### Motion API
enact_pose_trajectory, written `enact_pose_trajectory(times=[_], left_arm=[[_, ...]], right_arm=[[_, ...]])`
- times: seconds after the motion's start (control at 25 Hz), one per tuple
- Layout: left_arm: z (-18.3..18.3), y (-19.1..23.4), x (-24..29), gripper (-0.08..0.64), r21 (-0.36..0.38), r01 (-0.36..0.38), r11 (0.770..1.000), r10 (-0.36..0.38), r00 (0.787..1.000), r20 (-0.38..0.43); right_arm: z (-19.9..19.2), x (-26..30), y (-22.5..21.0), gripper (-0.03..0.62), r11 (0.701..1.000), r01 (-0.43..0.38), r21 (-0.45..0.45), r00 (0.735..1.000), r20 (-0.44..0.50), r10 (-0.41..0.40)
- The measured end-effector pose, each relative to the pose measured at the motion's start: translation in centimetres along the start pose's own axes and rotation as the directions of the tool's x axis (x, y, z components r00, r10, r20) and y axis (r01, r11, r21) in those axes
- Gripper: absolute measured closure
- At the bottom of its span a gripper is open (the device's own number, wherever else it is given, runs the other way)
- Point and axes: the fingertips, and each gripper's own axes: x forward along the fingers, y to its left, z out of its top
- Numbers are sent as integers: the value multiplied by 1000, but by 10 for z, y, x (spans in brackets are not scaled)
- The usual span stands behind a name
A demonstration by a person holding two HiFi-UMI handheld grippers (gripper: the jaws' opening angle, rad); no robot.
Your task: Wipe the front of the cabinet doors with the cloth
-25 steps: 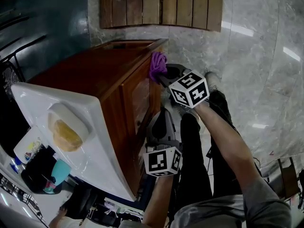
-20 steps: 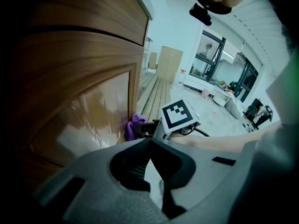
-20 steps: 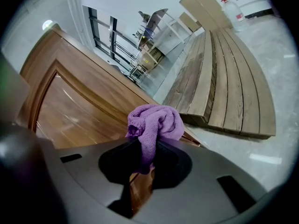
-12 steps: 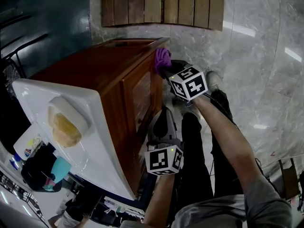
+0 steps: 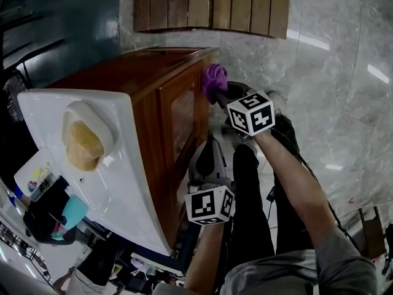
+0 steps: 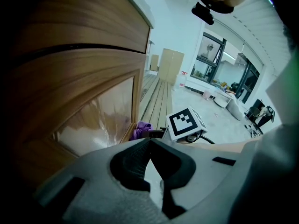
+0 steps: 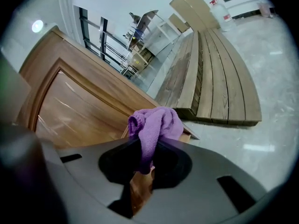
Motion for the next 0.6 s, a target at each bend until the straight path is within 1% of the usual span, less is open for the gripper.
enact_pose_trajectory(times=[0.32, 0.6], left_arm=[[-3, -9, -26, 554, -2, 9, 1000, -9, 1000, 20], [-2, -13, -51, 554, 13, 13, 1000, -13, 999, 41]], right_arm=[[4, -44, 26, 530, 999, -36, 11, 996, 83, 35], [11, -86, 58, 531, 998, -63, 7, 984, 167, 61]])
